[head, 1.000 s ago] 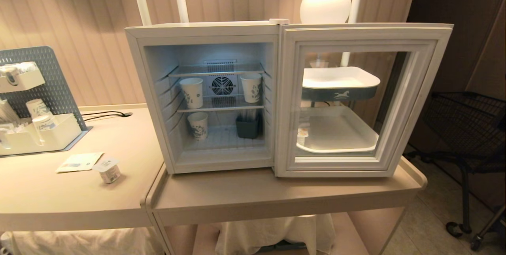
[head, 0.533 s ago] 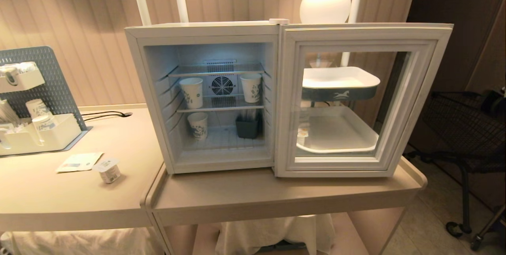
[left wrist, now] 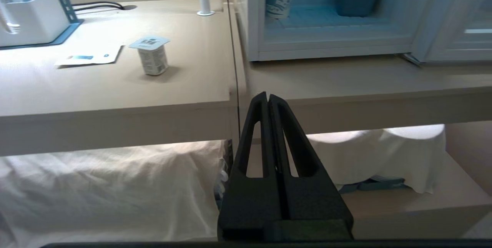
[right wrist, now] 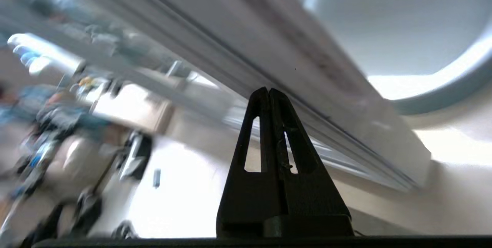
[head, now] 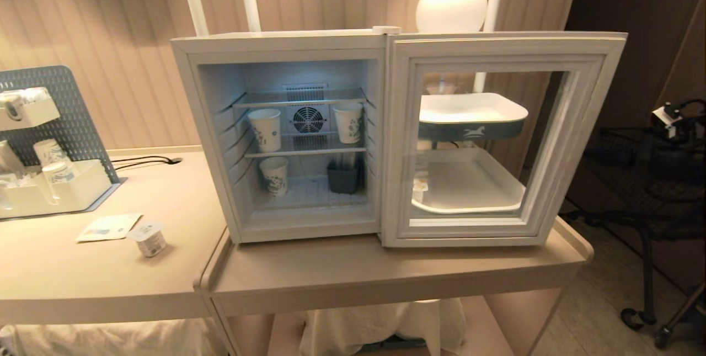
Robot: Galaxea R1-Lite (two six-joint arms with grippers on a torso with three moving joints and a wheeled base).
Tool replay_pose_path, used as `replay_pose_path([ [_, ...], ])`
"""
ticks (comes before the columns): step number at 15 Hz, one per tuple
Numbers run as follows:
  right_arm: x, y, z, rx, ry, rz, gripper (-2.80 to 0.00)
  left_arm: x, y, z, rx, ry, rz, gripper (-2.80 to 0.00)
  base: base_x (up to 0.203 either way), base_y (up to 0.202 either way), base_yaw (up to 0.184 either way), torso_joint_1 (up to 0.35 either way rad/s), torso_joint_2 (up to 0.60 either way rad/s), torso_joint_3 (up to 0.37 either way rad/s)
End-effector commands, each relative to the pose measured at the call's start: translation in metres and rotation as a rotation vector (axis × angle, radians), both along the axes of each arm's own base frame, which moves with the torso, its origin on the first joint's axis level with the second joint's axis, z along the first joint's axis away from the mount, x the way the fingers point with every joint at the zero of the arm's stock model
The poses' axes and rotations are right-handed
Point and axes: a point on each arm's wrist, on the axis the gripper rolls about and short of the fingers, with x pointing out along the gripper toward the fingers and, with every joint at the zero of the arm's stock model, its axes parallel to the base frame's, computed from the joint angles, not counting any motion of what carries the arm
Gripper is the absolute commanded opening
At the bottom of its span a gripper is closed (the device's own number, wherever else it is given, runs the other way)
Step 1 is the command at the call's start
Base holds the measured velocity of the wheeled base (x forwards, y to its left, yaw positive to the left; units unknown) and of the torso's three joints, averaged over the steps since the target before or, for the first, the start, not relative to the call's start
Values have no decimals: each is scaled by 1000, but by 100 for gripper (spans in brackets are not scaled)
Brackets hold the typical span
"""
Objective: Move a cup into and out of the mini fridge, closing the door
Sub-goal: Close the freezer door
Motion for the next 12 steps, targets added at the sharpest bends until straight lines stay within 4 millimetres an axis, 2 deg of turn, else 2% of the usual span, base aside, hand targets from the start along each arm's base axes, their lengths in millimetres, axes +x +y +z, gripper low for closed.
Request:
replay_pose_path([
  [1, 9, -2, -13, 77, -2, 109, -280, 0, 0, 0, -1, -1, 2, -280, 0, 0, 0, 0, 0, 0],
  [5, 9, 0, -12, 88, -7, 131, -280, 0, 0, 0, -1, -1, 2, -280, 0, 0, 0, 0, 0, 0],
  [7, 7, 0, -6, 78, -24, 130, -280, 0, 0, 0, -2, -1, 2, -280, 0, 0, 0, 0, 0, 0],
  [9, -2, -10, 11, 57, -59, 96, -280, 0, 0, 0, -1, -1, 2, -280, 0, 0, 0, 0, 0, 0],
  [12, -35, -38, 44, 25, -96, -11, -280, 0, 0, 0, -1, -1, 2, -280, 0, 0, 0, 0, 0, 0],
])
